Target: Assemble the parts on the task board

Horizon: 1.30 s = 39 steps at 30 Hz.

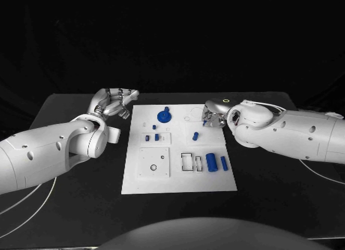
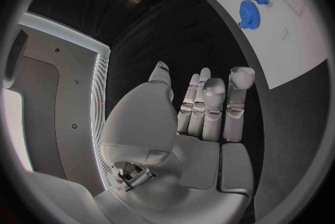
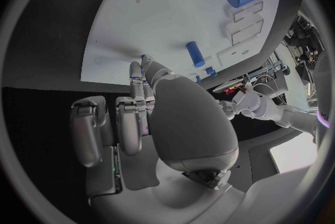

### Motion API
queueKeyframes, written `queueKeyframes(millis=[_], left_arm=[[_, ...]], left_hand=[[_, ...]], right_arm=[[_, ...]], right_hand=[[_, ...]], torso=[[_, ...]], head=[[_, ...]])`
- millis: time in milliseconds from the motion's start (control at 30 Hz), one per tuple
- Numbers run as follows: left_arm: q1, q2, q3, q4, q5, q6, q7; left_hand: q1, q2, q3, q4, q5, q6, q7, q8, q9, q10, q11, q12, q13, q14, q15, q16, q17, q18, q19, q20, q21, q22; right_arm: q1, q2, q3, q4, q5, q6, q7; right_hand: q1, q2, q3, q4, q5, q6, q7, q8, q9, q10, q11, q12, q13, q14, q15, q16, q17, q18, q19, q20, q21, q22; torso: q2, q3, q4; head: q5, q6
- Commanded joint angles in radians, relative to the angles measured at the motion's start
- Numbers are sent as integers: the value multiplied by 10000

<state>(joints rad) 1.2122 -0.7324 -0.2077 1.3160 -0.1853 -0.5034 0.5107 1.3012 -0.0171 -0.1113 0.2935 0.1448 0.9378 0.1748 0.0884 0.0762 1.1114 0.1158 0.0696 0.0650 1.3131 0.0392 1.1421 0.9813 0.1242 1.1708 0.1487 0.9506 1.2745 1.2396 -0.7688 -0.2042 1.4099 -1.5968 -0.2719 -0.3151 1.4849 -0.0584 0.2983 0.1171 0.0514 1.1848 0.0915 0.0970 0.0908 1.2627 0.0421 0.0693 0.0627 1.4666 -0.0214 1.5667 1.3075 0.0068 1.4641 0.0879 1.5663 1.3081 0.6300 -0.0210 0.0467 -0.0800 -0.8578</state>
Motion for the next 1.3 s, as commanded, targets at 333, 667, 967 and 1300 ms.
queueKeyframes(millis=[333,667,967,1300], left_arm=[[2,75,4,-23,30,157,52],[1,98,2,-71,30,165,49],[-1,162,0,-226,30,158,52],[-3,242,-1,-320,30,179,49]], left_hand=[[15,113,-52,-12,42,-33,-66,41,9,31,-67,14,17,-91,-1,-80,-26,70,-97,-14,-74,-16],[15,113,-52,-12,42,-33,-66,41,9,31,-67,14,17,-91,-1,-80,-26,70,-97,-14,-74,-16],[19,123,-58,-13,43,-33,-66,41,9,30,-66,13,17,-99,0,-91,-40,71,-104,-14,-77,-15],[24,131,-61,-14,46,-34,-66,42,9,30,-66,13,17,-101,0,-91,-39,70,-105,-13,-72,-11]], right_arm=[[561,-436,54,754,446,-591,120],[667,-532,71,1145,625,-670,218],[677,-293,73,1733,672,-596,478],[643,286,71,2347,-173,-207,756]], right_hand=[[-26,80,24,-32,4,37,24,29,55,89,12,-9,-17,1042,-41,41,2633,-68,1067,-28,45,2627],[-24,70,23,-40,8,12,59,-1,52,79,47,-46,-23,1042,8,41,2633,-68,1067,-5,45,2627],[5,65,38,-65,17,-26,99,-40,45,53,85,-74,-27,1042,56,41,2633,-68,1067,27,45,2627],[25,74,58,-82,22,-56,132,-71,40,23,116,-86,-29,1042,92,41,2633,-68,1067,54,45,2627]], torso=[[0,-4,-10],[4,1,4],[6,0,3],[7,-4,18]], head=[[-6,13],[36,16],[165,-51],[383,-129]])
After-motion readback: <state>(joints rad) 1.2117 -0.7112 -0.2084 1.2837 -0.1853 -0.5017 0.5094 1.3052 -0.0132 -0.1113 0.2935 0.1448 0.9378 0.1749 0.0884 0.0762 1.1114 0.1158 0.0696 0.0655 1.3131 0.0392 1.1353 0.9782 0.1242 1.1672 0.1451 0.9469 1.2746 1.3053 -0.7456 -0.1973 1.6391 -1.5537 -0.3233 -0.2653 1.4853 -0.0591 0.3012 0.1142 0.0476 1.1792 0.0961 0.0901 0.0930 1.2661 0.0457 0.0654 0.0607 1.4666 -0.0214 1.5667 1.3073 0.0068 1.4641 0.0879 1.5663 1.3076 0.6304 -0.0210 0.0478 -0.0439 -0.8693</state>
